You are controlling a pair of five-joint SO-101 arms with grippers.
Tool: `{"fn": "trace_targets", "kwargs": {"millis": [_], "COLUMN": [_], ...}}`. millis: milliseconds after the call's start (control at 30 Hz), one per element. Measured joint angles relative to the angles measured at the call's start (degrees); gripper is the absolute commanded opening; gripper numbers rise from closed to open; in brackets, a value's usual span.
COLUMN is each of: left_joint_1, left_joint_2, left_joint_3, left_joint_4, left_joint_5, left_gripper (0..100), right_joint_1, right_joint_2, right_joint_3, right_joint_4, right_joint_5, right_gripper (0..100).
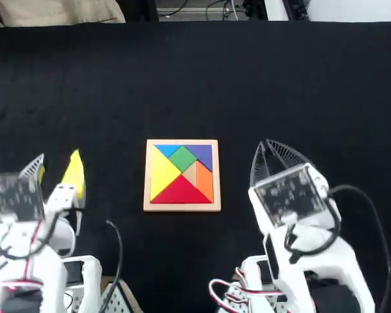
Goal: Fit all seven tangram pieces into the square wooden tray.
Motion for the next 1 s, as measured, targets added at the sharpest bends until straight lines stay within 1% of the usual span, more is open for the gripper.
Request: {"fn": "trace_targets", "kwargs": {"millis": [67, 167, 300, 367, 467, 533, 600, 767, 833, 933, 1000], "left_joint_1": [0.00, -0.09, -0.09, 0.00, 0.00, 0.00, 0.00, 0.00, 0.00, 0.00, 0.00], "left_joint_2": [-4.13, -2.11, -0.26, -0.09, -1.58, -3.69, -5.01, -5.27, -5.27, -5.27, -5.19], "left_joint_3": [5.89, 13.63, 23.56, 28.48, 34.90, 37.45, 37.98, 39.65, 41.67, 45.19, 45.36], "left_joint_4": [-1.93, -5.89, -11.52, -14.86, -18.64, -19.60, -19.60, -19.60, -19.60, -19.60, -19.60], "left_joint_5": [0.35, 0.70, 1.85, 4.40, 8.26, 9.58, 10.02, 10.46, 10.46, 10.46, 10.46], "left_gripper": [19, 19, 19, 19, 19, 19, 19, 19, 19, 19, 19], "right_joint_1": [0.09, 0.09, 0.09, 0.00, 0.00, 0.09, 0.00, 0.09, 2.81, 5.36, 6.07], "right_joint_2": [-2.11, -4.13, -5.71, -7.12, -10.64, -14.15, -17.49, -18.02, -18.02, -18.02, -18.02], "right_joint_3": [3.60, 11.78, 26.02, 32.97, 40.79, 42.90, 43.87, 47.82, 50.46, 54.15, 57.05], "right_joint_4": [-1.49, -6.15, -16.35, -22.77, -29.63, -30.51, -30.15, -24.97, -24.70, -25.05, -25.93], "right_joint_5": [0.00, 0.00, -0.70, -4.04, -12.66, -18.20, -21.80, -23.03, -23.03, -23.03, -23.12], "right_gripper": [1.1, 1.1, 1.1, 1.1, 1.1, 1.1, 1.1, 1.1, 1.1, 1.1, 1.1]}}
